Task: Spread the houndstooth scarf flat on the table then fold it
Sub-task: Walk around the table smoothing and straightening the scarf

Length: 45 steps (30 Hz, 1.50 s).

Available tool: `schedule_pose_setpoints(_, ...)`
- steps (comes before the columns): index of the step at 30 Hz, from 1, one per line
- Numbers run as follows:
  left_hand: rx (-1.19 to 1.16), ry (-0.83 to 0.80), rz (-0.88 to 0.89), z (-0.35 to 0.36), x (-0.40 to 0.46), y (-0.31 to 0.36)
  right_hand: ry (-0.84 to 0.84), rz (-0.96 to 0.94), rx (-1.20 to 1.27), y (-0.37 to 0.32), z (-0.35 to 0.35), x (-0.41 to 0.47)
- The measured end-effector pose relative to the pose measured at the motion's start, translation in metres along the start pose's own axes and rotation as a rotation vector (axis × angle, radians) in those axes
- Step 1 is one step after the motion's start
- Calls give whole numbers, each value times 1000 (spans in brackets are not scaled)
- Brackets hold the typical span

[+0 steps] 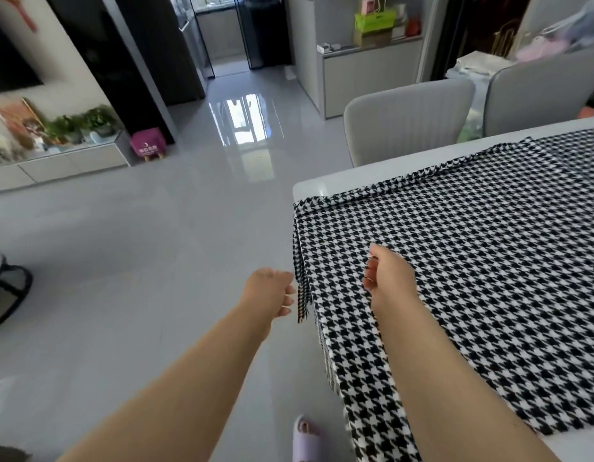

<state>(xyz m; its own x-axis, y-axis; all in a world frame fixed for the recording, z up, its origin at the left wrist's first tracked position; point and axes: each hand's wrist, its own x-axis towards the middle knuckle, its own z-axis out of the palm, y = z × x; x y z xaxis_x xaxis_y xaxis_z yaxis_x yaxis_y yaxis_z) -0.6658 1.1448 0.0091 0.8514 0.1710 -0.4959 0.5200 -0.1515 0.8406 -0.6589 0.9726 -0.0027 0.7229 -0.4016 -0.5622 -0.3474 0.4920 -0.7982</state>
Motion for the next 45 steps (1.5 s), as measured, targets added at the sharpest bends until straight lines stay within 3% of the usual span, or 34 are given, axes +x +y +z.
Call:
schedule_pose_setpoints(10,426,-42,218,15,188,63,202,40,70,-19,57,98)
schedule_pose_setpoints(19,886,-93,426,39,309,99,364,34,67,-40,67,140)
schedule_pose_setpoints(24,1115,-234,442,64,365,112,471,0,58,-58,86,167)
schedule_pose_setpoints(28,1332,-453,500,81,388,117,558,-2,10,-60,111,199)
schedule_pose_setpoints(33,1298,-734,662,81,414,127,640,141,-111,-52,152,229)
schedule_pose_setpoints(38,1119,-773,734,59,450,138,643,183,-228,-46,184,251)
schedule_pose_setpoints(43,1015,-794,594,42,479,146,699,156,-493,-28,195,266)
schedule_pose_setpoints(45,1017,-800,640,42,476,151,685,148,-575,-27,201,264)
